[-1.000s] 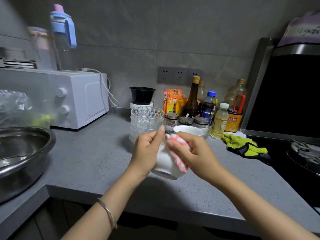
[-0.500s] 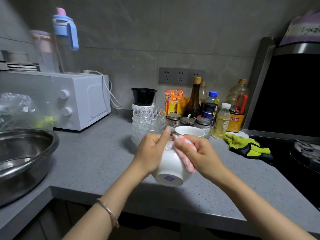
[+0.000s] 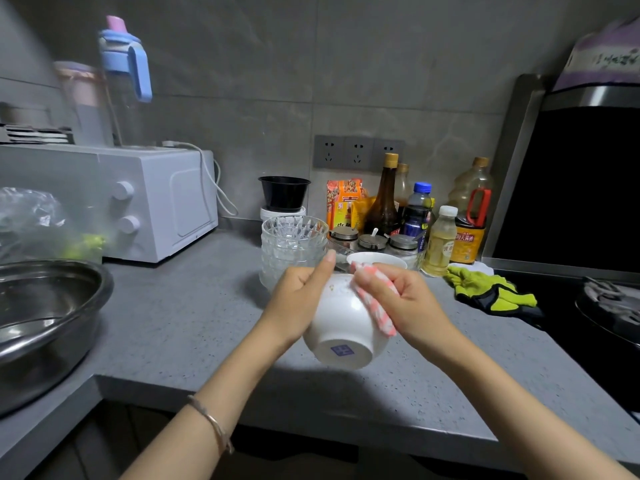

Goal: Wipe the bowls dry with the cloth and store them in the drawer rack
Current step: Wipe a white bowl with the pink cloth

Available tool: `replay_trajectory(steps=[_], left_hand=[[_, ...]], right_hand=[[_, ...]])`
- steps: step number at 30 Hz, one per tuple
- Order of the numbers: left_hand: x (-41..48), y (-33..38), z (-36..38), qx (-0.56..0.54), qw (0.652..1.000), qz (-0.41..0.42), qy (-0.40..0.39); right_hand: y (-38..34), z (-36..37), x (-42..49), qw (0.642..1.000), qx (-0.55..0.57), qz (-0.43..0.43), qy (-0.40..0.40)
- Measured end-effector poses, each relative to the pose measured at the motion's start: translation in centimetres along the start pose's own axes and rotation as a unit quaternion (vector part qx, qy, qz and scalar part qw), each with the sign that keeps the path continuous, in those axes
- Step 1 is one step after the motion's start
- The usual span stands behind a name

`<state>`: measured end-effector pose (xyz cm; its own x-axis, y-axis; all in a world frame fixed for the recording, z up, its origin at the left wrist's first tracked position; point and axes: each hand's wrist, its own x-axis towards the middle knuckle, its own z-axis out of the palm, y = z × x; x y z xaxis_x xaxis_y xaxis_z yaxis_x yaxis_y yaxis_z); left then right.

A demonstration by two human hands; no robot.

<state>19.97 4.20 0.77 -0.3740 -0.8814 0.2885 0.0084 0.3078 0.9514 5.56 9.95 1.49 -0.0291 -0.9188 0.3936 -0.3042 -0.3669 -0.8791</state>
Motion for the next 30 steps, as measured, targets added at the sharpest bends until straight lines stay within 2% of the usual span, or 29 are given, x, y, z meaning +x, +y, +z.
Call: replay_trajectory(steps=[4, 8, 10, 12, 16, 18, 20, 24, 26, 28, 30], left_hand=[[-0.3, 0.5, 0.6, -0.166, 0.983, -0.021, 0.069], [-0.6, -0.2, 0.7, -0.279, 0.952, -0.071, 0.105], [-0.5, -0.7, 0.3, -0.231, 0.966, -0.076, 0.085], [-0.1, -0.7, -0.1, -0.113, 0.991, -0.057, 0.054], [0.0, 0.2, 0.1, -0.001, 1.000, -0.014, 0.010], [-0.2, 0.6, 0.4, -0.021, 1.000, 0.008, 0.010], [-0.3, 0.9, 0.8, -0.099, 0.995, 0.004, 0.029], [-0.5, 0.4, 1.2, -0.252, 0.963, -0.036, 0.086], [-0.5, -0.4, 1.1, -0.303, 0.947, -0.066, 0.085], [-0.2, -0.9, 0.8, -0.264, 0.958, -0.076, 0.080], [0.2, -0.9, 0.3, -0.143, 0.987, -0.051, 0.062]], right_hand=[[0.3, 0.5, 0.0, 0.998, 0.051, -0.013, 0.029], [0.5, 0.8, -0.2, 0.993, 0.104, 0.025, 0.053], [0.8, 0.7, -0.4, 0.994, 0.087, 0.029, 0.059], [0.6, 0.4, -0.4, 0.996, 0.070, 0.027, 0.056], [-0.7, -0.2, 0.0, 0.999, 0.035, 0.024, 0.003], [-1.0, -0.3, 0.1, 0.999, 0.036, 0.022, -0.007], [-1.2, -0.2, 0.1, 0.999, 0.040, 0.020, -0.001], [-0.7, 0.3, 0.1, 0.996, 0.075, 0.023, 0.038], [-0.3, 0.5, -0.2, 0.994, 0.089, 0.045, 0.046], [-0.1, 0.4, -0.3, 0.993, 0.089, 0.062, 0.050], [-0.2, -0.2, -0.2, 0.994, 0.072, 0.069, 0.046]])
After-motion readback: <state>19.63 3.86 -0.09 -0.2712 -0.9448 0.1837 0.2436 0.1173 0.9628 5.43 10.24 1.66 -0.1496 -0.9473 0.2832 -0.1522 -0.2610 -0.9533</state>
